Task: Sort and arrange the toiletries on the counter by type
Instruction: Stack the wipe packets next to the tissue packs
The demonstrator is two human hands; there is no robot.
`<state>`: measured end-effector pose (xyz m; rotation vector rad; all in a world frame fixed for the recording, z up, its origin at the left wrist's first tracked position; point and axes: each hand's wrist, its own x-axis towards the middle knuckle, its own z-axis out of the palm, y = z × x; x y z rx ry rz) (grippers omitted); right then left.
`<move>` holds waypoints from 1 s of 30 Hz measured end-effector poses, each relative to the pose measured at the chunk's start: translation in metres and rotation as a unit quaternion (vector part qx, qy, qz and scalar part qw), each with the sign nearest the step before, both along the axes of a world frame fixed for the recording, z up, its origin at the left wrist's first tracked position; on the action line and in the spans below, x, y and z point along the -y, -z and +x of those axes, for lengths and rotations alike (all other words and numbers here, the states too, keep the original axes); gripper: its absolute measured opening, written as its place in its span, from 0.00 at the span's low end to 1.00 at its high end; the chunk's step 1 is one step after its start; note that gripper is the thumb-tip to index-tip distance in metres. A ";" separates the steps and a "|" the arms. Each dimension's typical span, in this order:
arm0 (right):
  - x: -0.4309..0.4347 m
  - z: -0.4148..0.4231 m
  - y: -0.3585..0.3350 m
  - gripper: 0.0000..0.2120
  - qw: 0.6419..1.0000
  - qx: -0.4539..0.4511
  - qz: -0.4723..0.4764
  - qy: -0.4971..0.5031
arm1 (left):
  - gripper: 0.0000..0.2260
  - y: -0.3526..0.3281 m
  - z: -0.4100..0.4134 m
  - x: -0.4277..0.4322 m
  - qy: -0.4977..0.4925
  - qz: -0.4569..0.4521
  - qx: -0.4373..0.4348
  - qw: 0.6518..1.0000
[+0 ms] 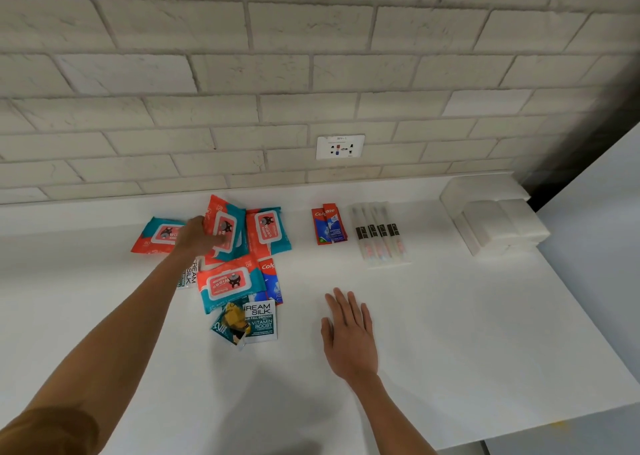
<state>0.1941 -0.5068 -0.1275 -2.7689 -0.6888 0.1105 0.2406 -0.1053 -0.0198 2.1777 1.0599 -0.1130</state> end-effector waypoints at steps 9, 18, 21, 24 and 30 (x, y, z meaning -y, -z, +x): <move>-0.011 -0.001 0.004 0.23 0.995 -0.048 0.082 0.043 | 0.19 -0.049 -0.036 0.048 -0.052 -0.169 0.181 0.967; -0.046 0.002 -0.073 0.12 0.756 -0.380 0.499 0.186 | 0.19 -0.029 -0.073 0.129 0.091 -0.331 0.127 0.931; -0.044 0.004 -0.081 0.16 0.725 -0.401 0.527 0.187 | 0.20 -0.018 -0.075 0.152 0.121 -0.330 0.068 0.934; -0.035 0.002 -0.072 0.20 0.733 -0.385 0.510 0.233 | 0.14 -0.014 -0.078 0.179 0.152 -0.318 0.022 0.935; -0.001 -0.005 -0.049 0.25 0.745 -0.361 0.487 0.278 | 0.10 0.006 -0.086 0.218 0.152 -0.313 -0.031 0.937</move>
